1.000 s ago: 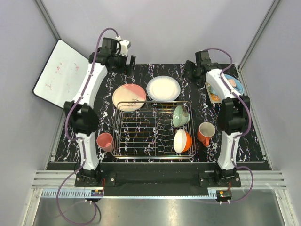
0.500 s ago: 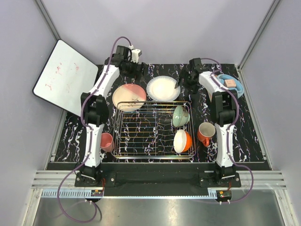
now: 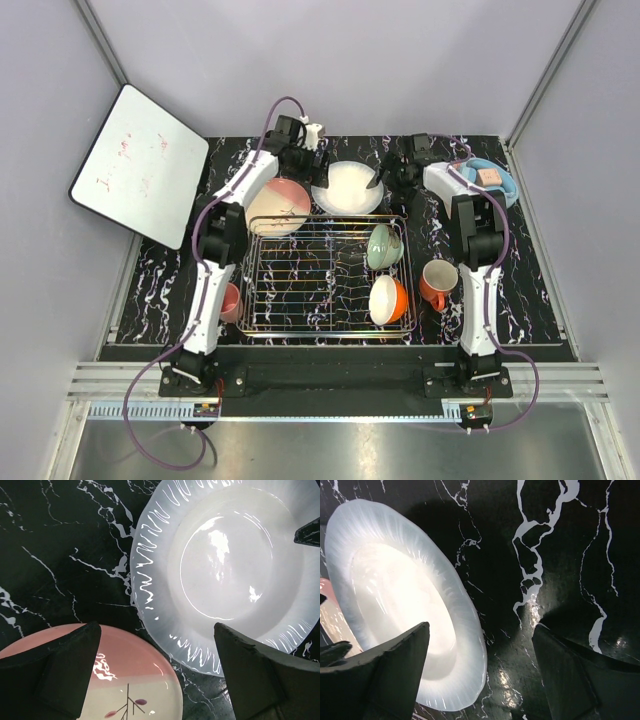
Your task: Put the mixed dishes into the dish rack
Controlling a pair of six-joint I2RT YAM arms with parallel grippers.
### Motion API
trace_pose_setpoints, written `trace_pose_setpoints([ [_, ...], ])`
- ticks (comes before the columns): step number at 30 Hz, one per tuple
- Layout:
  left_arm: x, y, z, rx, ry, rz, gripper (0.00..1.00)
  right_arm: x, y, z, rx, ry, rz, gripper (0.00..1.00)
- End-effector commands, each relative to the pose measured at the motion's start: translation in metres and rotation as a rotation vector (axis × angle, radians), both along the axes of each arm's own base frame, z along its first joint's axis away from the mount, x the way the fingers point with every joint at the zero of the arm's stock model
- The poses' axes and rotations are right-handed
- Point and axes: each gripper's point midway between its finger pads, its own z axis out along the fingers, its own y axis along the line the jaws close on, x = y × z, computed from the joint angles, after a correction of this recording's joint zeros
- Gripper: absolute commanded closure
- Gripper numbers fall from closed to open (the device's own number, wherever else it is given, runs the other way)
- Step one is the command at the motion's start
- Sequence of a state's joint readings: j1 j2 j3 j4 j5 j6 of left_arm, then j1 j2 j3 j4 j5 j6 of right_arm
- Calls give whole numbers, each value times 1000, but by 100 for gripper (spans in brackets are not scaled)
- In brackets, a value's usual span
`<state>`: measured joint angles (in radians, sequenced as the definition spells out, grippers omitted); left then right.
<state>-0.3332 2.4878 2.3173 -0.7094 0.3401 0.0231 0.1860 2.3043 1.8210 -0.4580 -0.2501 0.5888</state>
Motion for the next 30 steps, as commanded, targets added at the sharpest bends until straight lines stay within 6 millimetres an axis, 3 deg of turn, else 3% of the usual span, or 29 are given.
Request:
trace_pose_setpoints([
  [1,11,-11,7,-27,-53,6,1,-7,3,-5,36,18,-37,9],
  [14,-4,-43,-28,-60,29,-6,1,-10,11,-24,118,55,-93,15],
  [21,-13,-54,-28,-97,56,-19,1,-8,17,-27,154,64,-102,18],
  [27,-42,-83,-16,-148,99,-82,1,-6,29,-29,195,63,-84,20],
  [30,-53,-94,-20,-135,98,-112,1,-7,31,-32,203,68,-81,21],
])
